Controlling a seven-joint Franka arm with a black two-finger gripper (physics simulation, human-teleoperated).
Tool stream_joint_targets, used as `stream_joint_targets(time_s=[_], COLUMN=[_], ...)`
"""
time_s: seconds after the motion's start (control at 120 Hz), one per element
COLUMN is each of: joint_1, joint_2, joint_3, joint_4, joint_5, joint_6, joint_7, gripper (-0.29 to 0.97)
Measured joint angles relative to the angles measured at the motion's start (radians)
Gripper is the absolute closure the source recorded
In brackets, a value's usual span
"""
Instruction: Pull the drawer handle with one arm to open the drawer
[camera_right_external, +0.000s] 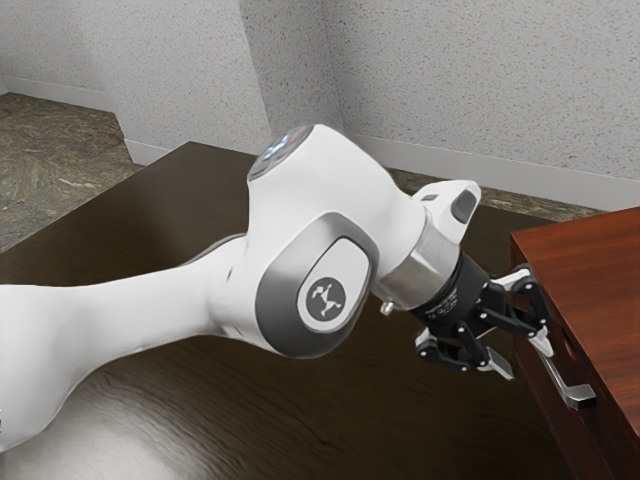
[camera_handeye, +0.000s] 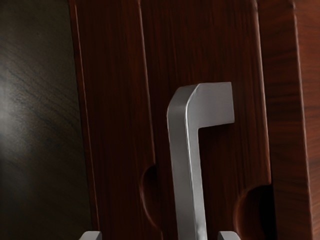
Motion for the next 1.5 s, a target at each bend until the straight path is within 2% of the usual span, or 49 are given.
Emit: stream_joint_targets(time_s=[0.05,0.142,0.267,0.7,1.5], joint_1=[0.015,0.079,0.098,0.102,0.110], joint_2=[-0.002,-0.025,-0.037,-0.072,-0.023], joint_3=[-0.006,-0.069,-0.091,-0.094,-0.073], joint_4=[-0.001,0.001,0.003,-0.001,-0.013], joint_5=[-0.003,-0.012,-0.024,-0.074,-0.049], joint_6=[0.002,0.005,0.007,0.010,-0.040], joint_7=[0.000,0.000,-0.002,-0.006,-0.003], gripper=[0.44,0.45,0.47,0.58,0.64])
